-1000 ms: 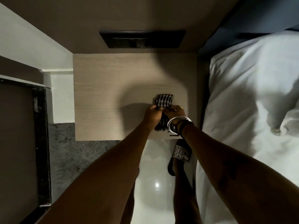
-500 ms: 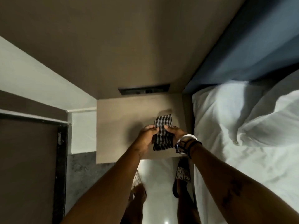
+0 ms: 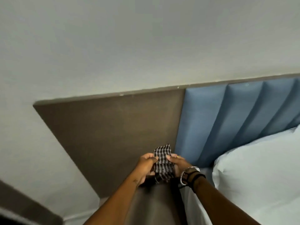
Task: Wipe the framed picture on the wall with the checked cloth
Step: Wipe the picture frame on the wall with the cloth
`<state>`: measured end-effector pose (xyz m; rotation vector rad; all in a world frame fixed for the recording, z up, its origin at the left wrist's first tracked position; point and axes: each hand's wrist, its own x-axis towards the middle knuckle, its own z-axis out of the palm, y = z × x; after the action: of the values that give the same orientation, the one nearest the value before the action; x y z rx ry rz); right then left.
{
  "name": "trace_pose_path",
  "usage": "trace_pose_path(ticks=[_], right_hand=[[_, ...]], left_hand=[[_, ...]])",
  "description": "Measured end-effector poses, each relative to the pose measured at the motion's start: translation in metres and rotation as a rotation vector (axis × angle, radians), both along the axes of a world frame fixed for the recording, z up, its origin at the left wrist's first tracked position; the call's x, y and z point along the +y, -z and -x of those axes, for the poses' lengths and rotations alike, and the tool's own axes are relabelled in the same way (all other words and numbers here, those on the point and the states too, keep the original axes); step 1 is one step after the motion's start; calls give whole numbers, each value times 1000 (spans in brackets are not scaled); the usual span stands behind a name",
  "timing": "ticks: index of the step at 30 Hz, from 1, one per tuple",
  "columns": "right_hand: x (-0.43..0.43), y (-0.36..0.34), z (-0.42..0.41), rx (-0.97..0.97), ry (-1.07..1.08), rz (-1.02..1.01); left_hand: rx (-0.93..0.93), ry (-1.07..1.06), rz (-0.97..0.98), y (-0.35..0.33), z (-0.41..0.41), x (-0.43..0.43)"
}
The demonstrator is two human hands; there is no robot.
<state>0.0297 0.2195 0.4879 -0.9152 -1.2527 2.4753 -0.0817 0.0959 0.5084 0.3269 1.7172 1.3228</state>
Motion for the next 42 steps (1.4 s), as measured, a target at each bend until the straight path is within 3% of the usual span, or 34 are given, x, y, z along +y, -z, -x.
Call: trace_pose_path(ticks=[8,11,17,21,25,30,34,39,42], right_hand=[[60,-194,-41,297,361,-234],[76,-261,-64,454,467,-232],[124,-367,-87,632,681,-291],[173,-436,-84,697,695,-438],[230,-498,-71,636,804,-658],[278,-569,-58,467,911,-1147],[302,-612,-37,244,1029,-1453],[319,-644,-10,-157,1056,-1801],[321,-659,-2,-234,1100,-1886]], left_hand=[[365,355,-209,-204,-2,68],[592,445,-293,-265,-7,88],[1323,429,-305,-370,-1,125],[1850,404,-228,-448,4,162],[2171,258,-175,-526,-2,206],[2434,132,-109,-613,-30,274],[2577,34,154,-667,-55,319],[2645,-9,334,-711,-76,353],[2639,-41,399,-723,-72,361]])
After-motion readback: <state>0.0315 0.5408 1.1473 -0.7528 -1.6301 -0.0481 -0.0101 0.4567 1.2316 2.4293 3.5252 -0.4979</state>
